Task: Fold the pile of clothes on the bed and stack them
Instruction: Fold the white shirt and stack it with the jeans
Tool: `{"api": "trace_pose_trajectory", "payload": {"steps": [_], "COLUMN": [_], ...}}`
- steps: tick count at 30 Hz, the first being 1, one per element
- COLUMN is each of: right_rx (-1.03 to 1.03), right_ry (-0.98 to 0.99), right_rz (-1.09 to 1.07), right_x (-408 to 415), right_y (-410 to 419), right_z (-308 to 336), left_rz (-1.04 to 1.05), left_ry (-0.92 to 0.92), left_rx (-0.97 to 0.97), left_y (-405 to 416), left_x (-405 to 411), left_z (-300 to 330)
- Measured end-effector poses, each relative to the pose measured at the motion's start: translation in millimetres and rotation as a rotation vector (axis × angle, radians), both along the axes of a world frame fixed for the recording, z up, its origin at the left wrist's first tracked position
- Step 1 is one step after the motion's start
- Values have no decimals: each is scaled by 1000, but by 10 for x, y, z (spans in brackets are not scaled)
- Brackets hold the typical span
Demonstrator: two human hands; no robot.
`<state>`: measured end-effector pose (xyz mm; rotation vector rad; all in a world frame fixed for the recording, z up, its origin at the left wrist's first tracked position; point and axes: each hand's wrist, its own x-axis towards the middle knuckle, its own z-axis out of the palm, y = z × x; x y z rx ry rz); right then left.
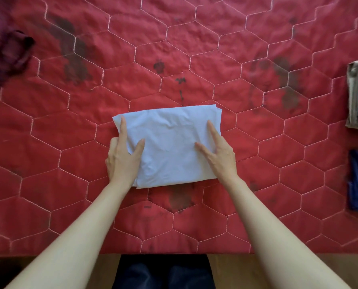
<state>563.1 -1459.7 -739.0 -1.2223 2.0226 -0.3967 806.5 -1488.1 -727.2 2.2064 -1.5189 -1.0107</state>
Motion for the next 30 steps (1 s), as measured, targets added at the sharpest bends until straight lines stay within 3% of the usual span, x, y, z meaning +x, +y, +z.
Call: {"api": "trace_pose_trajectory", "payload": {"steps": [8, 16, 23, 30], "right_rx": [-112, -187, -262, -327], "right_ry": [11, 13, 80, 123], "right_rz": [-146, -247, -271, -274], "right_x": [74, -344, -1280, -2882], "right_y": [326, 433, 591, 957], "right_z": [26, 272, 637, 994], "left_rz": [98, 14, -87, -95], "left_ry": [135, 199, 234, 274], "left_rx": [-101, -110, -158, -209], "left_y": [238, 130, 145, 514], "left_x": [-114, -695, -1686, -3346], "left_z": [-36, 144, 452, 743]}}
